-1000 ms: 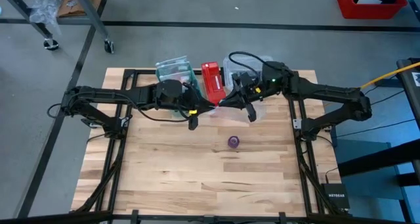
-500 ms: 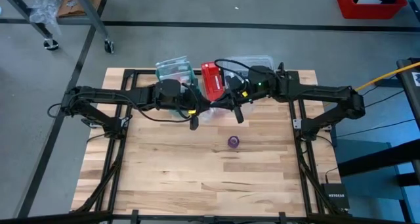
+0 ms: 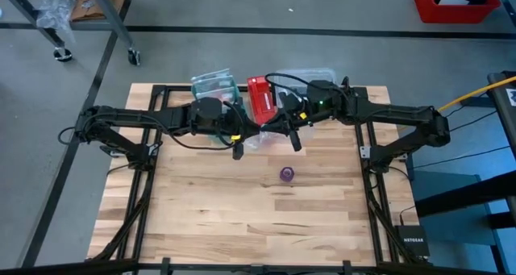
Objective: Roll bandage
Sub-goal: Put the purple bandage into the transparent zip bag
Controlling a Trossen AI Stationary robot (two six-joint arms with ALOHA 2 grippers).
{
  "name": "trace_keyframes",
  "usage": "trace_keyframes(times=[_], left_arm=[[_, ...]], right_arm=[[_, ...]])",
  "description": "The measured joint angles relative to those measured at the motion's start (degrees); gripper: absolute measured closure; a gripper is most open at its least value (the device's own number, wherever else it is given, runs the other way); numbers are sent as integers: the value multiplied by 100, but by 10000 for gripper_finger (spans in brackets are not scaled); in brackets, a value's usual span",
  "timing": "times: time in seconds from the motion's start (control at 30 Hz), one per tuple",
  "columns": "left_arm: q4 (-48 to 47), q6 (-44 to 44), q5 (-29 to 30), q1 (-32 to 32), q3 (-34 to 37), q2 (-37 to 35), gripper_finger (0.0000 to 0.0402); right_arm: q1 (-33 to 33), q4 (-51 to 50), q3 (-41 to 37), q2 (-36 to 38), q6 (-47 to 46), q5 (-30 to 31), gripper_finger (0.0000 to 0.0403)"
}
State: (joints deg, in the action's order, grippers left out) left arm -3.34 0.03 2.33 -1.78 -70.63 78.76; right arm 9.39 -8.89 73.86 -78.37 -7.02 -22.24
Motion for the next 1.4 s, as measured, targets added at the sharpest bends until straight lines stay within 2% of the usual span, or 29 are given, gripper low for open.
trace_keyframes(times=[0.17,0.33,0.47,0.6,0.93,1.23,1.4], left_arm=[[-1,59,2,-2,-2,-7,380],[11,237,343,0,-2,-23,320],[30,494,476,-4,-2,-94,268],[84,602,494,-4,0,-201,238],[67,62,372,9,-15,-265,229],[-168,-199,391,67,-15,-269,229],[-917,-310,385,248,-15,-269,229]], right_arm=[[0,-226,0,9,2,-27,395],[2,-288,0,17,26,11,399],[0,-430,0,101,233,294,399],[-4,-525,5,205,405,609,400],[4,-718,-8,486,625,1780,399],[4,-1012,-8,511,628,1721,399],[4,-1125,-8,511,626,1497,398]])
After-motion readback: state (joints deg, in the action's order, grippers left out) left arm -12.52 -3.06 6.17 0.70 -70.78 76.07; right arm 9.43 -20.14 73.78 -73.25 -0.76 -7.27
